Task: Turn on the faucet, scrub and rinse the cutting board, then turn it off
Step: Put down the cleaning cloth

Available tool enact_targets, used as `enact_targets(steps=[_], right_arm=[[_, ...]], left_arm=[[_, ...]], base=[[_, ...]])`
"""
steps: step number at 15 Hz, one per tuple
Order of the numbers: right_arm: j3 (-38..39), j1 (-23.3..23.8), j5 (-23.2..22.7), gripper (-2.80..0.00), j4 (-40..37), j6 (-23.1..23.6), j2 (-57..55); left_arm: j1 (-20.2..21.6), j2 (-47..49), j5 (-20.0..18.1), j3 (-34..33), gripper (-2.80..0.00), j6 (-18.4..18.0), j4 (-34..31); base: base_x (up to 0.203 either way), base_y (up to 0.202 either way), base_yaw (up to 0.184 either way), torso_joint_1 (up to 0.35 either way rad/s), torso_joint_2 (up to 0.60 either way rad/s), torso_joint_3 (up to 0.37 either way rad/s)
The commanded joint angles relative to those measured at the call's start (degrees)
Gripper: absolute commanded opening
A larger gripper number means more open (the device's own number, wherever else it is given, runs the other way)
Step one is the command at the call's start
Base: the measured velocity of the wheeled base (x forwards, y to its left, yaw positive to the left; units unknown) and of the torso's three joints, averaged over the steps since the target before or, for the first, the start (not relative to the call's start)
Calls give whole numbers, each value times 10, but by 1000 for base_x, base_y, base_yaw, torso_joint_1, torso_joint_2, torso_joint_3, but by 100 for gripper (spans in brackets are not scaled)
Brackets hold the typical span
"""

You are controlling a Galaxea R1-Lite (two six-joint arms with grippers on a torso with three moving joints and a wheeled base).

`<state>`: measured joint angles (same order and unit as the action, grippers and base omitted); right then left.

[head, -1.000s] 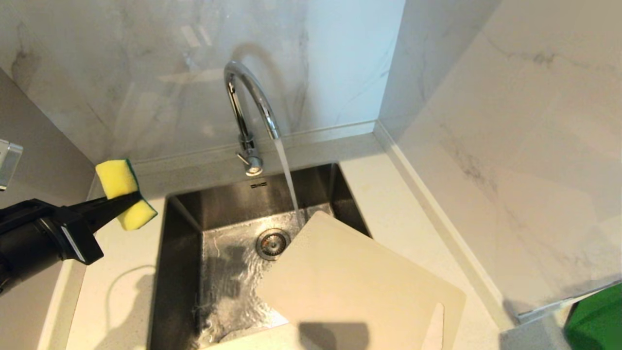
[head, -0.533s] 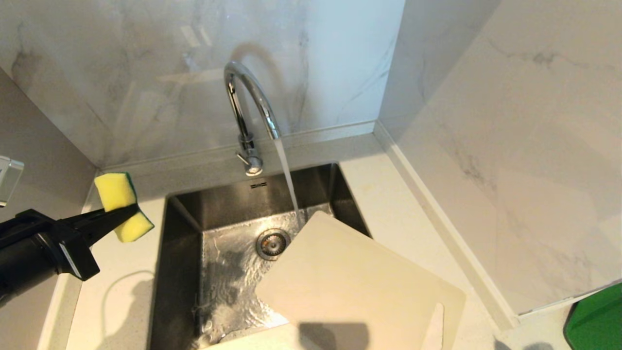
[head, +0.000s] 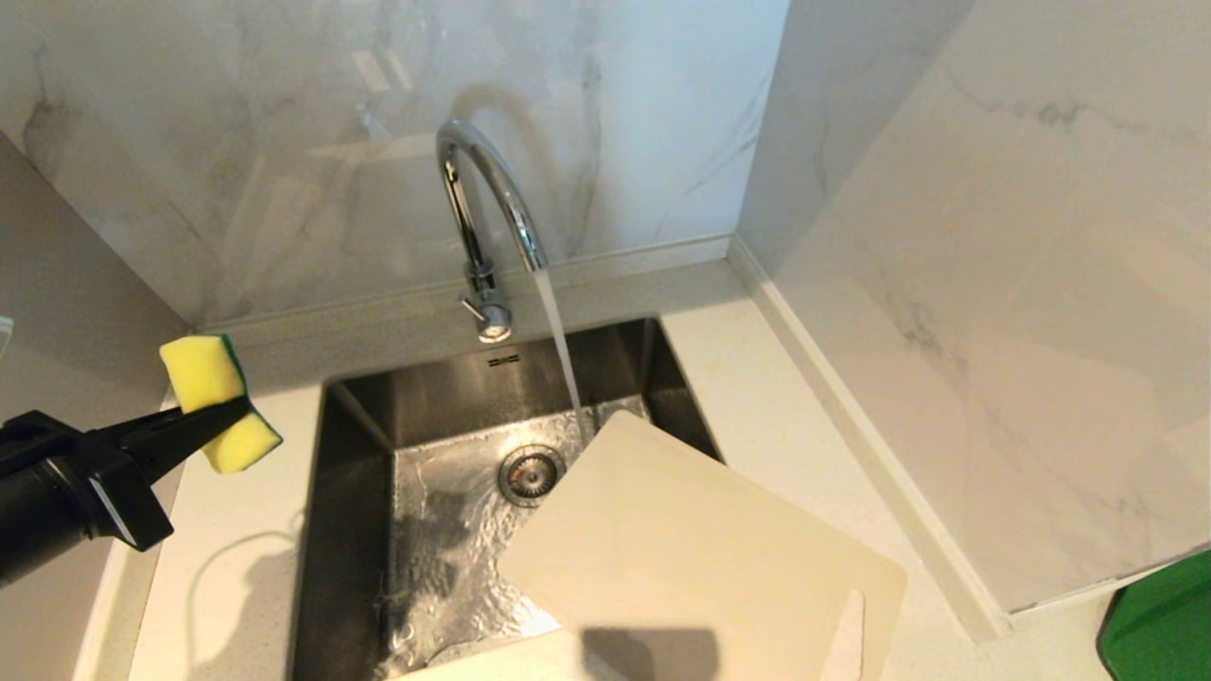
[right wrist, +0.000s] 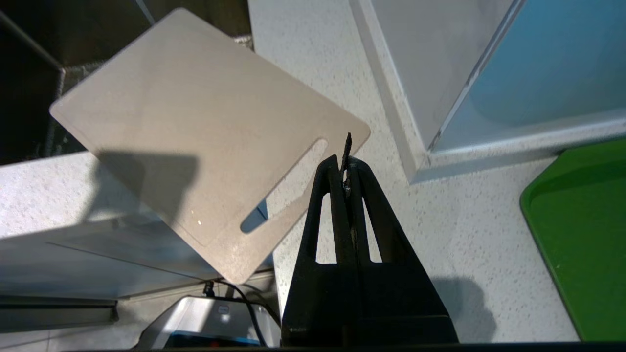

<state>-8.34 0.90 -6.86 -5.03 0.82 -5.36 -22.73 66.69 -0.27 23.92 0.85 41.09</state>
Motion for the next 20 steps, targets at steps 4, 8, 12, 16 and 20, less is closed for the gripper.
enact_targets(steps=[4,8,12,16,20], right_arm=[[48,-1,27,-280,5,-15,54],[65,-1,85,-280,8,-38,54],[65,-1,85,-280,8,-37,54],[65,-1,85,-280,8,-37,54],[65,-1,85,-280,8,-37,54]], left_arm=[[6,-10,1,-3,-280,2,2],[6,-13,-1,-4,-280,2,1],[5,-21,-3,-10,-280,0,0],[5,-4,-2,-16,-280,2,-9],[5,50,0,-9,-280,-7,-12]], base=[[0,0,0,0,0,0],[0,0,0,0,0,0],[0,0,0,0,0,0],[0,0,0,0,0,0],[0,0,0,0,0,0]])
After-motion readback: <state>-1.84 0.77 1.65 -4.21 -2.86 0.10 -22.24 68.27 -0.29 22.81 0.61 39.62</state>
